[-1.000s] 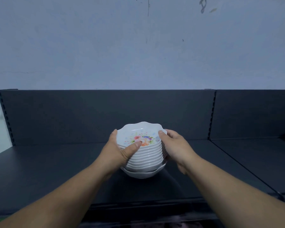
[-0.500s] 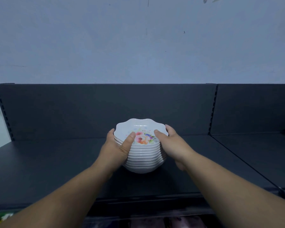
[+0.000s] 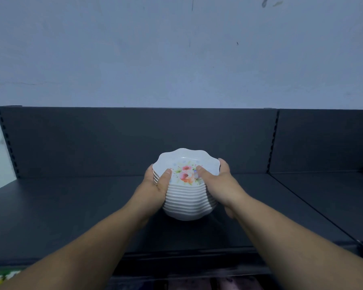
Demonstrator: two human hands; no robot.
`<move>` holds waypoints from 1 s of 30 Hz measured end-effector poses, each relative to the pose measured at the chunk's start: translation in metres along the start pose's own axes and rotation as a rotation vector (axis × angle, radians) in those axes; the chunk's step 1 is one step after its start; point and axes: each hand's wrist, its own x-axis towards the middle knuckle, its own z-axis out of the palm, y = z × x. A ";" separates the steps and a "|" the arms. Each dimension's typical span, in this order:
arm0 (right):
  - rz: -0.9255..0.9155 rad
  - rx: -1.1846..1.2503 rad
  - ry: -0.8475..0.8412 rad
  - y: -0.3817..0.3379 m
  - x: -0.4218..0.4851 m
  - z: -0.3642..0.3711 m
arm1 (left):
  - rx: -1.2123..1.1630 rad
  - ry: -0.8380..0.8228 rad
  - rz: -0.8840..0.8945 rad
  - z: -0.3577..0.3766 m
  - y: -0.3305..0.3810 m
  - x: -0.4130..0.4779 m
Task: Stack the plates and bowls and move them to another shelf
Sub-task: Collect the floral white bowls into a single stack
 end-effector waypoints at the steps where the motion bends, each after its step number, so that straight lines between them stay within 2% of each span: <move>1: 0.001 -0.010 0.001 -0.001 -0.001 0.000 | 0.005 0.002 -0.004 0.001 0.000 0.000; 9: 0.011 -0.015 0.007 -0.003 -0.001 -0.001 | -0.080 -0.038 -0.035 -0.001 0.009 0.002; 13: -0.013 -0.015 0.045 0.000 -0.003 0.001 | -0.037 0.025 0.008 0.004 0.005 0.001; 24: -0.014 0.051 0.170 0.000 -0.007 -0.011 | -0.116 -0.009 0.016 0.023 0.013 -0.002; 30: -0.027 0.045 0.193 0.005 -0.011 -0.018 | -0.038 -0.021 0.009 0.032 0.019 -0.006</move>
